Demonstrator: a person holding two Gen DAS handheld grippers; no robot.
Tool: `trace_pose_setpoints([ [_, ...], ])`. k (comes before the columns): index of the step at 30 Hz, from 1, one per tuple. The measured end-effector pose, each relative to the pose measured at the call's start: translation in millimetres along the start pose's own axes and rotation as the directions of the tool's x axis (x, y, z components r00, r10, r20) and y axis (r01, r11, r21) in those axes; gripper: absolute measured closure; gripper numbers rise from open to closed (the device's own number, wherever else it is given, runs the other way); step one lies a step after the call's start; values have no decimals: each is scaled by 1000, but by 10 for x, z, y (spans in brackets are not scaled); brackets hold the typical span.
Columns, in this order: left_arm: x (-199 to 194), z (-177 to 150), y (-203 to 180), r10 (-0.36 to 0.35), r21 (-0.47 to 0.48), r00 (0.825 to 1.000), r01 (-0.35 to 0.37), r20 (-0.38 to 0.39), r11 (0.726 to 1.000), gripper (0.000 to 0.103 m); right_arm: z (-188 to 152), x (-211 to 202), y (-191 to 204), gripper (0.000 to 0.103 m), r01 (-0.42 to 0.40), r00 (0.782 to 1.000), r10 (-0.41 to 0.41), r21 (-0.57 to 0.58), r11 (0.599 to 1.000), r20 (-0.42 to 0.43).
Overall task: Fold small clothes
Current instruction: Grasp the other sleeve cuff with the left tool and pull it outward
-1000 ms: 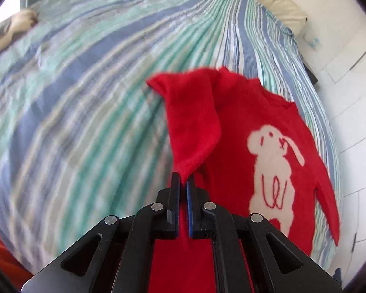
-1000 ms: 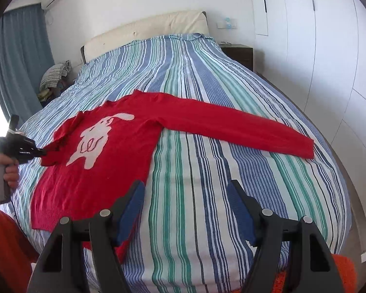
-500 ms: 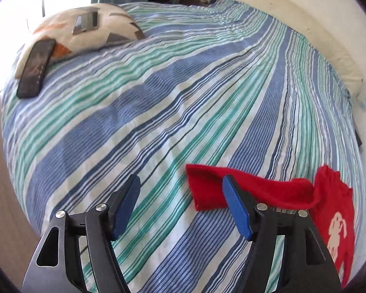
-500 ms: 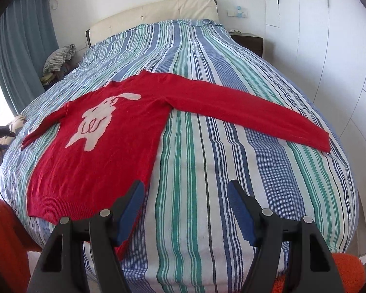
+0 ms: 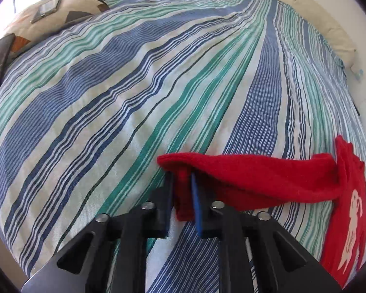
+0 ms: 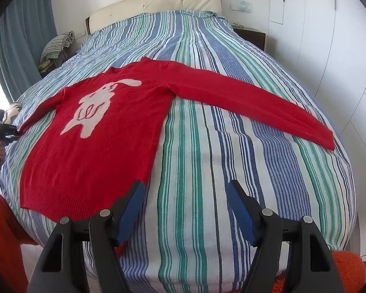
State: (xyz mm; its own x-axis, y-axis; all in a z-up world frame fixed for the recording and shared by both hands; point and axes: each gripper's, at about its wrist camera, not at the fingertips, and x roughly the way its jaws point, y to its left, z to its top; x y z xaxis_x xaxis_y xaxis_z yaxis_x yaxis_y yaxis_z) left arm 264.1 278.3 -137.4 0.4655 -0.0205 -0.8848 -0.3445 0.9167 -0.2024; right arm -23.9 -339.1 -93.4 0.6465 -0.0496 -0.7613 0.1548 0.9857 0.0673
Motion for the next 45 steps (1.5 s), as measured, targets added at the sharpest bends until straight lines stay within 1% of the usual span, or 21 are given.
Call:
trace_pose_setpoints([
  [1,-50,118,-57,-1,-1,1000,1,-4,1000,97,1,2,8,33,3,1000,-3,-4,1000,-1],
  [4,-555,636,-156,-85,-25,991,88,102,996,98,15,7,21,33,10,1000,-10,-15,1000,-2],
  [6,-774,952,-92,-77,-59,992,83,103,995,98,24,13,23,33,14,1000,-14,-15,1000,-2],
  [8,-743,1106,26,-3,-70,1000,3,11,998,98,36,22,15,33,15,1000,-15,-6,1000,1],
  [11,-562,1033,237,124,-51,985,-131,-122,990,98,36,40,2,33,8,1000,-8,8,1000,0],
  [14,-438,824,307,135,-4,966,-139,-220,990,97,18,63,19,33,4,1000,-4,-5,1000,-11],
  [16,-318,676,321,171,44,951,-166,-258,985,95,9,81,37,33,-1,1000,1,-14,1000,-18],
  [17,-253,607,355,162,40,949,-157,-270,987,94,9,88,43,33,-4,1000,4,-16,1000,-20],
  [20,-151,455,509,73,-15,965,-80,-251,997,83,9,77,58,33,-9,1000,9,-16,1000,-14],
  [23,-197,344,671,51,-61,983,-63,-174,996,41,-7,44,76,33,-4,1000,4,-24,1000,-5],
  [24,-217,313,710,50,-72,987,-61,-154,996,36,-8,44,79,33,-3,1000,3,-26,1000,-5],
  [26,-210,236,747,25,-76,990,-36,-142,996,36,-9,54,86,33,-1,1000,0,-27,1000,-10],
  [29,-184,114,703,-37,-67,992,29,-123,997,41,-1,83,99,33,3,1000,-4,-31,1000,-16],
  [30,-175,86,658,-63,-67,991,55,-118,996,56,0,91,108,33,5,1000,-6,-34,999,-18],
  [31,-139,48,612,-99,-72,987,90,-124,993,87,-1,98,119,33,6,1000,-7,-37,999,-19],
  [32,-108,29,568,-107,-73,985,98,-135,993,100,-4,106,131,33,8,1000,-9,-42,999,-22],
  [34,-163,-24,451,31,-22,996,-33,-80,999,101,-10,110,155,33,13,1000,-14,-55,998,-24],
  [35,-187,-51,438,100,-7,993,-101,-63,995,101,-13,98,163,33,15,1000,-16,-59,998,-20],
  [36,-205,-82,468,137,-15,989,-138,-58,990,102,-15,82,167,33,17,1000,-17,-61,998,-14],
  [39,-193,-135,598,169,-46,984,-172,-59,984,102,-18,67,152,33,18,1000,-19,-57,998,-6],
  [45,-106,-94,564,218,-19,973,-220,-72,975,101,-3,72,79,33,10,1000,-10,-30,1000,-8],
])
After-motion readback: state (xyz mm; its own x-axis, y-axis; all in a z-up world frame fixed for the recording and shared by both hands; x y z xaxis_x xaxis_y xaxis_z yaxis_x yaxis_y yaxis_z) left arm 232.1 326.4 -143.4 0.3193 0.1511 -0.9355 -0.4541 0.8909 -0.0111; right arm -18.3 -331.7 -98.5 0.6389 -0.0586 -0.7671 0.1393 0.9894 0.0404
